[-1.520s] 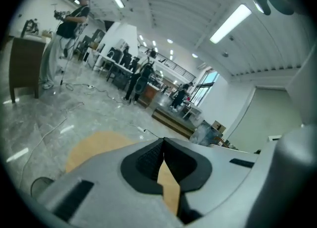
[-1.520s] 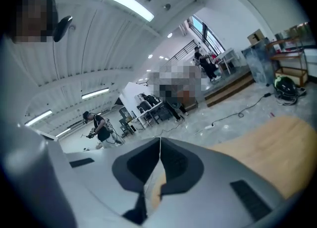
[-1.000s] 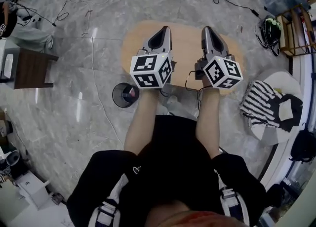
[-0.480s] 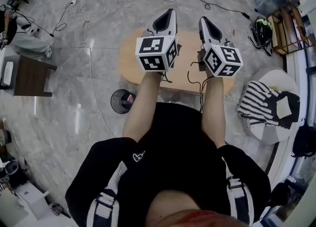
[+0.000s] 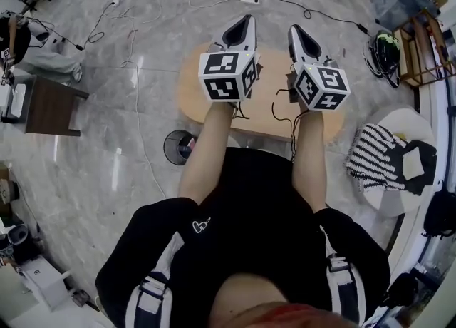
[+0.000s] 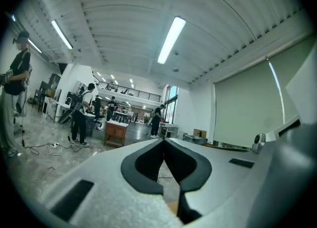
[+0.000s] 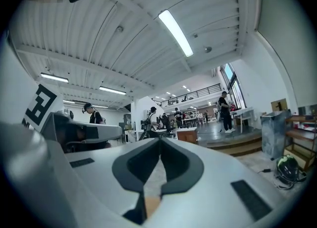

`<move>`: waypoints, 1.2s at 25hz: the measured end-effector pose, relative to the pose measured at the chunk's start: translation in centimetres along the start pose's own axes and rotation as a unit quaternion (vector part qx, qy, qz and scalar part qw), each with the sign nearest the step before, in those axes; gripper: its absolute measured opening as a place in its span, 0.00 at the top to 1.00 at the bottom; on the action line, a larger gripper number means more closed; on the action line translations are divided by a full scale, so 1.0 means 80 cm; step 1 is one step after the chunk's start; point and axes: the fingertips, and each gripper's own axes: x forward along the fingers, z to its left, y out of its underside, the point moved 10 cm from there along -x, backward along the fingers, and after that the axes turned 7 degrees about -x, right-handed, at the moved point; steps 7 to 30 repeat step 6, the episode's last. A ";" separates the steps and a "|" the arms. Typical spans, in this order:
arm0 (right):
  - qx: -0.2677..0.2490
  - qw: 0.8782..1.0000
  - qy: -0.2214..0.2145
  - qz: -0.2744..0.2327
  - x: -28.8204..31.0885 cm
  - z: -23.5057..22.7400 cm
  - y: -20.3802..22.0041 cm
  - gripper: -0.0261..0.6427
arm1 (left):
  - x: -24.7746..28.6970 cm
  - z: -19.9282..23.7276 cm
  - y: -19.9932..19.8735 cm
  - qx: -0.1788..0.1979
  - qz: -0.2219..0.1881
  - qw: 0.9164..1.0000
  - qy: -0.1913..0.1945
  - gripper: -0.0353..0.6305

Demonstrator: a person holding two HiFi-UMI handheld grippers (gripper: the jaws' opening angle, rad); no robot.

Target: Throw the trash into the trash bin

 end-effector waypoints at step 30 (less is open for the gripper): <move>-0.007 1.000 -0.007 0.004 0.009 0.000 -0.004 0.94 | 0.003 0.004 -0.001 -0.004 -0.001 1.000 -0.003 0.94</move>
